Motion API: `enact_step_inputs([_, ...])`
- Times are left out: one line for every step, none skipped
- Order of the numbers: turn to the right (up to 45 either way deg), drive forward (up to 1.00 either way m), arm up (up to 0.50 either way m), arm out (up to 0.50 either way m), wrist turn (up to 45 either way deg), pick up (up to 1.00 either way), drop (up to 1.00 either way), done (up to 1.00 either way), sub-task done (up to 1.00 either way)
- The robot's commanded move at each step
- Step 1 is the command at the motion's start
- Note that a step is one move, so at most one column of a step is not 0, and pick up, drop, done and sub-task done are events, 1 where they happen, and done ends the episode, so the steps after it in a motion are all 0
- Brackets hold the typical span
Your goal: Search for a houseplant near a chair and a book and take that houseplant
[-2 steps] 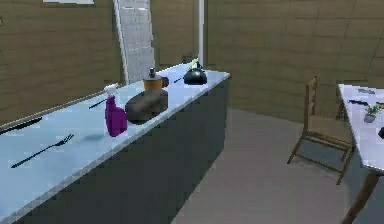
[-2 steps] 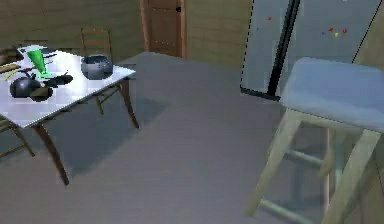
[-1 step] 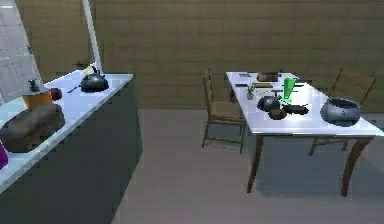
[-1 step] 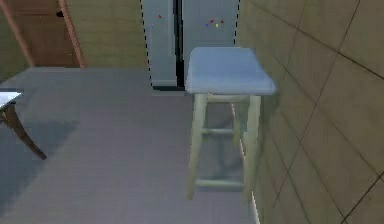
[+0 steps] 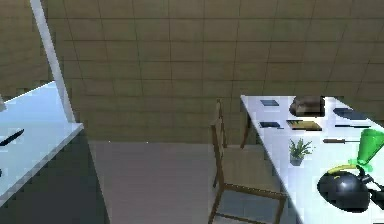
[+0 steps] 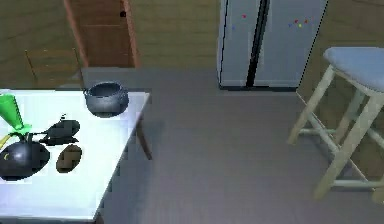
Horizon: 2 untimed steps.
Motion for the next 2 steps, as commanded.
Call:
enact_step_inputs([15.0, 0.0, 0.0, 0.0, 0.0, 0.0, 0.0, 0.0, 0.0])
enact_step_inputs([0.0, 0.2, 0.0, 0.0, 0.0, 0.0, 0.0, 0.0, 0.0])
